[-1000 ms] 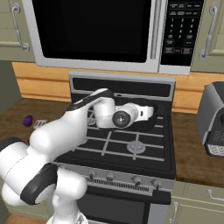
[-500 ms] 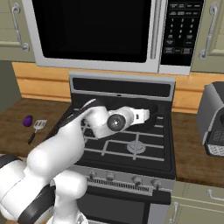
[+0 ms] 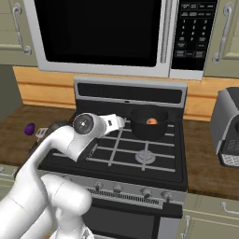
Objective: Put the onion and eggplant in the pot. Retrieve the spatula and lightly stir the vegetables in the pot.
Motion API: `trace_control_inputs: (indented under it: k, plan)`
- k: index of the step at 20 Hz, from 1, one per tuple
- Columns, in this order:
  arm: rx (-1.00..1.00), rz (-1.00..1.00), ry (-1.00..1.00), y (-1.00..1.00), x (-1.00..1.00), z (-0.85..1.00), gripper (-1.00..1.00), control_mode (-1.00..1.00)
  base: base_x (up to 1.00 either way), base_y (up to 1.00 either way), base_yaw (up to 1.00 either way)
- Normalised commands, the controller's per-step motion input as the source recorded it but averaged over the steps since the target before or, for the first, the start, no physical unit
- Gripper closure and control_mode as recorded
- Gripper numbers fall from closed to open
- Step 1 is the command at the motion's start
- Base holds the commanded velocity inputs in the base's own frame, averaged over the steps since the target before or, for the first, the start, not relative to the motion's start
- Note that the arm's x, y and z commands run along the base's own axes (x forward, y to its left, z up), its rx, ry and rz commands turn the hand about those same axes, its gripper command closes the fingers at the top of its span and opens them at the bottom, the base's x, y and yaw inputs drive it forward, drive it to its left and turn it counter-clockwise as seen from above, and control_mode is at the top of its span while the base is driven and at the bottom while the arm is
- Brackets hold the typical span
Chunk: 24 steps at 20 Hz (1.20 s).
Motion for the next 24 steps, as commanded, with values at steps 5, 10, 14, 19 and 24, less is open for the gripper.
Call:
trace_control_inputs:
  k: [5, 10, 14, 19, 24]
  plan:
    - [-0.04, 0.27, 0.48, 1.0, -0.04, 0.45, -1.0, -1.0, 0.0, 0.0, 0.0]
    - [-0.05, 0.26, 0.36, 1.0, 0.0, 0.04, -1.0, -1.0, 0.0, 0.0, 0.0]
    - [-0.18, 0.19, 0.16, 1.0, -0.03, -0.23, -1.0, -1.0, 0.0, 0.0, 0.0]
    - [-0.25, 0.15, 0.08, 1.0, -0.1, -0.41, -1.0, -1.0, 0.0, 0.0, 0.0]
    - [-0.26, 0.09, 0.14, 1.0, 0.06, -0.3, -1.0, -1.0, 0.0, 0.0, 0.0]
